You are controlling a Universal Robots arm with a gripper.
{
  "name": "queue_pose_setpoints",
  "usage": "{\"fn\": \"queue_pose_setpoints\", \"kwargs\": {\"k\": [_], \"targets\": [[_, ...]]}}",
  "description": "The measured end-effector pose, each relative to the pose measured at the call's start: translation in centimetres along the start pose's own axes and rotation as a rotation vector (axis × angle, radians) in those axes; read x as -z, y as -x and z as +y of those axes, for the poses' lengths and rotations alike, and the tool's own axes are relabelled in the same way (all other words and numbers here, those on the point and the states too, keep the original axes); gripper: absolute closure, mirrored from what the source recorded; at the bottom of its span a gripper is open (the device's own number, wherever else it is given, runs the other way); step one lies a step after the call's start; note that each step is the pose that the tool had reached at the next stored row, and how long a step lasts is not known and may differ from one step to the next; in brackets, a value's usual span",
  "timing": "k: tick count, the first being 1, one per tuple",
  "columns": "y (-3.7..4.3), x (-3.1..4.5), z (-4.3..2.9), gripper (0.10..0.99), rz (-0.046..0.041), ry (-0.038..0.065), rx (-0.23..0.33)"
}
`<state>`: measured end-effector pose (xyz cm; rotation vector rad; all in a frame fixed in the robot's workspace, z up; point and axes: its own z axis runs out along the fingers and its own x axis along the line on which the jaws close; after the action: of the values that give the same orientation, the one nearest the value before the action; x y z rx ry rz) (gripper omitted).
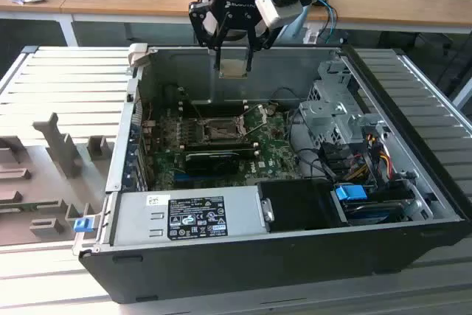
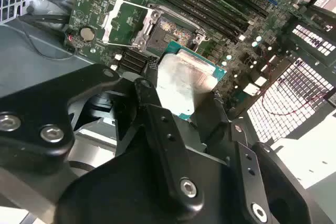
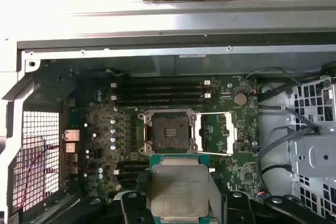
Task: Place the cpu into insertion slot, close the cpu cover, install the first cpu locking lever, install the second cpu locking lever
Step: 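Place the cpu into insertion slot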
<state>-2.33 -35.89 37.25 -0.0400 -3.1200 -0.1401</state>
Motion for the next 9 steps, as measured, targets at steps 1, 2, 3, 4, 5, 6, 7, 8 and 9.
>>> {"fn": "queue_pose_setpoints", "kwargs": {"k": [1,2,3,4,5,6,7,8,9], "targets": [[0.0,0.0,0.0,0.557,-0.0002,0.0,-0.003],[0.0,0.0,0.0,0.557,-0.0005,0.0,-0.006],[0.0,0.0,0.0,0.557,-0.0007,0.0,-0.008],[0.0,0.0,0.0,0.557,-0.0007,0.0,-0.009],[0.0,0.0,0.0,0.557,-0.0007,0.0,-0.009],[0.0,-0.02,0.0,0.557,-0.0008,0.0,-0.009],[0.0,-0.03,0.0,0.557,-0.0008,0.0,-0.009],[0.0,-0.05,0.0,0.557,-0.0008,0.0,-0.009],[0.0,-0.08,-0.01,0.557,-0.0008,0.0,-0.009]]}}
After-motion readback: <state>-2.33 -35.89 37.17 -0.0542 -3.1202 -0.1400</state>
